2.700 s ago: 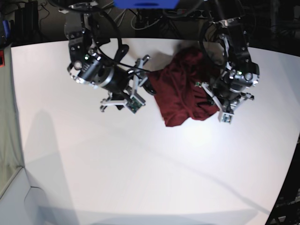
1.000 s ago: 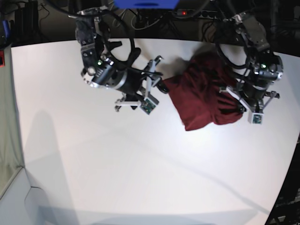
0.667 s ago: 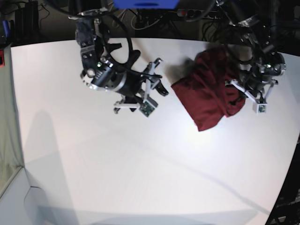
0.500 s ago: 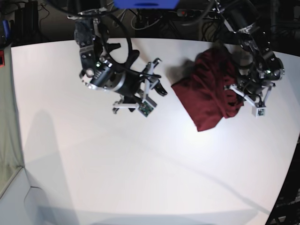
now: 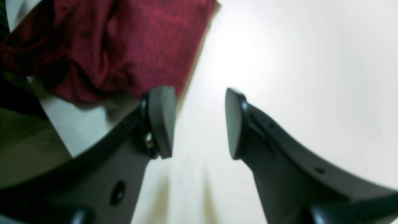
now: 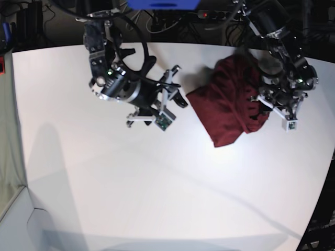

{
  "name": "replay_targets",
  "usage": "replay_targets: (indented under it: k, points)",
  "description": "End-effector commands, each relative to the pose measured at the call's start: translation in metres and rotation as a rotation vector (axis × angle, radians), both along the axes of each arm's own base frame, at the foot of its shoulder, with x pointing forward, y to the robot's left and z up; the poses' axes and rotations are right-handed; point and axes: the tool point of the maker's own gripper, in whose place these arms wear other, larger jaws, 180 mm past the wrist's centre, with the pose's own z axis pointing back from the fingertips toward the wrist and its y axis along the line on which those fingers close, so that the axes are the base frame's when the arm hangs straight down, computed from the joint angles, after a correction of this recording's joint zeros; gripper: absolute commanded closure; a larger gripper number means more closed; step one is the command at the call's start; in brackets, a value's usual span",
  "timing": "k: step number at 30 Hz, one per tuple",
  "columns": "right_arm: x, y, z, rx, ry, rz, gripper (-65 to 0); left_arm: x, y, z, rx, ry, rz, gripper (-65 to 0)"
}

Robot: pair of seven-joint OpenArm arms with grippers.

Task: Layout the t-shirt on the table in an organized manner, then fold the t-shirt properly
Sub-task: 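Release the bundle and pull the left gripper back along its edge, then press and slide the red bundle with the left gripper toward the right gripper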

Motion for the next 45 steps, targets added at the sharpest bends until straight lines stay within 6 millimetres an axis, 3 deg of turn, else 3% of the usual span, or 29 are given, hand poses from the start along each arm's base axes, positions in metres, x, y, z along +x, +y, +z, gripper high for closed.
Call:
replay_targets:
  k: [1,5,7,15,18,22,27,34,45]
  points:
    - [0.007,0.003,0.015,0.034,-0.046,0.003,-26.9,0.008,0.01,0.014,0.009,-0.051,0.026,-40.1]
    - [0.009,0.0,0.014,0.026,-0.051,0.004,-26.9,0.003,0.024,0.019,0.013,-0.064,0.072,-54.5]
    - [0.013,-0.001,0.017,0.023,-0.063,0.004,-26.9,0.004,0.031,0.03,0.036,-0.091,0.083,-58.3]
    - [0.014,-0.001,0.018,0.022,-0.066,0.004,-26.9,0.004,0.028,0.072,0.088,-0.207,0.082,-59.5]
    - [0.014,-0.001,0.018,0.022,-0.066,0.004,-26.9,0.0,0.017,0.089,0.023,-0.292,0.069,-59.6]
    - [0.014,-0.005,0.016,0.011,-0.066,0.004,-26.9,-0.012,0.013,0.096,-0.093,-0.36,0.092,-59.6]
    - [0.017,-0.01,0.017,-0.003,-0.077,0.005,-26.9,-0.03,0.018,0.084,-0.132,-0.338,0.134,-59.6]
    - [0.019,-0.016,0.017,-0.022,-0.083,0.007,-26.9,-0.039,-0.027,0.05,-0.266,-0.275,0.135,-59.7]
    - [0.018,-0.021,0.013,-0.041,-0.079,0.009,-26.9,-0.051,-0.052,-0.008,-0.416,-0.147,0.181,-59.8]
